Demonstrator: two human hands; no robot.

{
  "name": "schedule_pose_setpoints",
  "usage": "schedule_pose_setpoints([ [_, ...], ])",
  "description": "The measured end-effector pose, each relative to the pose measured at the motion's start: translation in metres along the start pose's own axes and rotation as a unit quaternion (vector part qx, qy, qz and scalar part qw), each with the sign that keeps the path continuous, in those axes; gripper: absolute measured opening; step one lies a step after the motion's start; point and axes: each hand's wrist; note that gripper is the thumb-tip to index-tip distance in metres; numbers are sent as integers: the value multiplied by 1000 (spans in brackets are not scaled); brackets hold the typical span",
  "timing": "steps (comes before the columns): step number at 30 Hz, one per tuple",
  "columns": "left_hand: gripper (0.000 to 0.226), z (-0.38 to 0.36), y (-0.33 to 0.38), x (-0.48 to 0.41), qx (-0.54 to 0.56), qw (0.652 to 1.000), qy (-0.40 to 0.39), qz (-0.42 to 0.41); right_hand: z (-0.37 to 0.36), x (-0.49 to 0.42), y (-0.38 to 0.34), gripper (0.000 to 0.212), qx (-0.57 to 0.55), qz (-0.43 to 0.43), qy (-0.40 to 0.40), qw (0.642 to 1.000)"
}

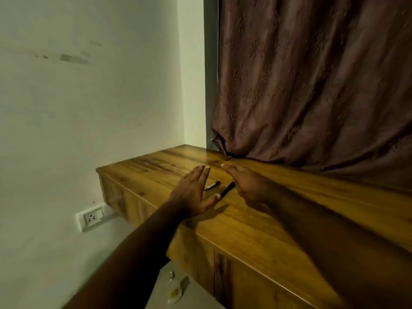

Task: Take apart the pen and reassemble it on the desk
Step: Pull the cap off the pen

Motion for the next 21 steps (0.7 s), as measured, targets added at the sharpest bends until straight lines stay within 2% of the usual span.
schedule_pose_setpoints([
  [3, 91, -17, 2, -3, 71, 997, 8, 36, -16, -3, 10, 78, -36, -43, -4, 998],
  [6, 86, -29, 2, -10, 113, 991, 16, 77, -34, -10, 19, 76, -28, -60, -35, 997],
  [9, 76, -35, -2, -21, 138, 984, -14, 109, -47, -21, 28, 72, -20, -74, -39, 996],
  [12, 44, -39, -3, -26, 162, 982, -4, 97, -56, -31, 34, 66, -49, -90, -25, 994],
  [15, 20, -43, -8, -26, 216, 964, 31, 152, -63, -42, 37, 56, -57, -93, -17, 994],
  [17, 14, -45, -12, -25, 217, 960, 48, 172, -64, -46, 39, 43, -64, -88, -20, 994],
  [21, 6, -42, -14, -22, 235, 952, 58, 187, -60, -43, 40, 28, -146, -86, -12, 985],
])
Point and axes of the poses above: each hand's wrist, its own x-axis away from the middle knuckle, its own z-axis out of the back of the hand, y = z × x, and after that the axes turned 14 degrees about -z, right-handed
